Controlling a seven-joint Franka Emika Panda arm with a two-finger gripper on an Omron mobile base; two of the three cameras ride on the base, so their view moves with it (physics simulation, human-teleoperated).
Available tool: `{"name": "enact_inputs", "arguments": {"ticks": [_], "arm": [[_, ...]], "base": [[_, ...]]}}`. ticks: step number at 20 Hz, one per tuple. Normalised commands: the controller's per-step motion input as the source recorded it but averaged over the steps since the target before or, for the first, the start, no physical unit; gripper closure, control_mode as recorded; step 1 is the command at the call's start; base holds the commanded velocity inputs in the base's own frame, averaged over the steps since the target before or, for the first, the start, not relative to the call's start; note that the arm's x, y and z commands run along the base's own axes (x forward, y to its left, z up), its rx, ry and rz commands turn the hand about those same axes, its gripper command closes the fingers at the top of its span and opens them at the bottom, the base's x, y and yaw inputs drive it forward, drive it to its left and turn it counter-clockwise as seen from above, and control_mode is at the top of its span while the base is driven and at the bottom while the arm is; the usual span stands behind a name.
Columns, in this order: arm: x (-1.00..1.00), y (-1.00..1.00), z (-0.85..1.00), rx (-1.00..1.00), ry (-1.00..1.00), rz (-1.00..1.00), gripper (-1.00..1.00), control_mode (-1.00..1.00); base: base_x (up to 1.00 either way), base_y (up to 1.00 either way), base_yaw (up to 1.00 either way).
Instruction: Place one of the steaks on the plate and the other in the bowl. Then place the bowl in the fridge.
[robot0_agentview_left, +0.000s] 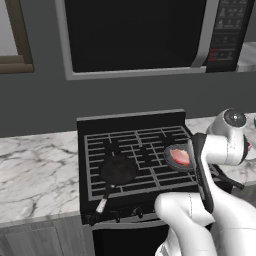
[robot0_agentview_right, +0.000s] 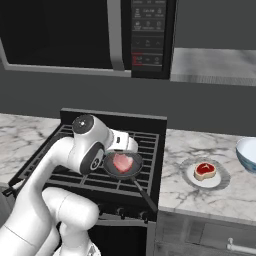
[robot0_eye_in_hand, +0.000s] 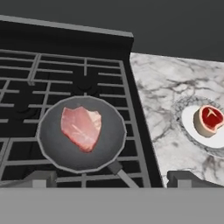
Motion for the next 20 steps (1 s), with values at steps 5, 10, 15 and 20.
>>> {"name": "enact_inputs", "arguments": {"ticks": [5,10,15,20], "arm": [[0.00,0.09,0.00,0.00,0.07,0.05,-1.00,-1.00],[0.06,0.31,-0.02,0.00,0.12,0.01,-1.00,-1.00],[0.14,0.33,-0.01,0.00,0.18,0.00,-1.00,-1.00],[0.06,0.21,-0.06,0.00,0.10,0.00,-1.00,-1.00]], "base": [[0.00,0.00,0.00],[0.00,0.00,0.00],[0.00,0.00,0.00],[0.00,0.00,0.00]]}}
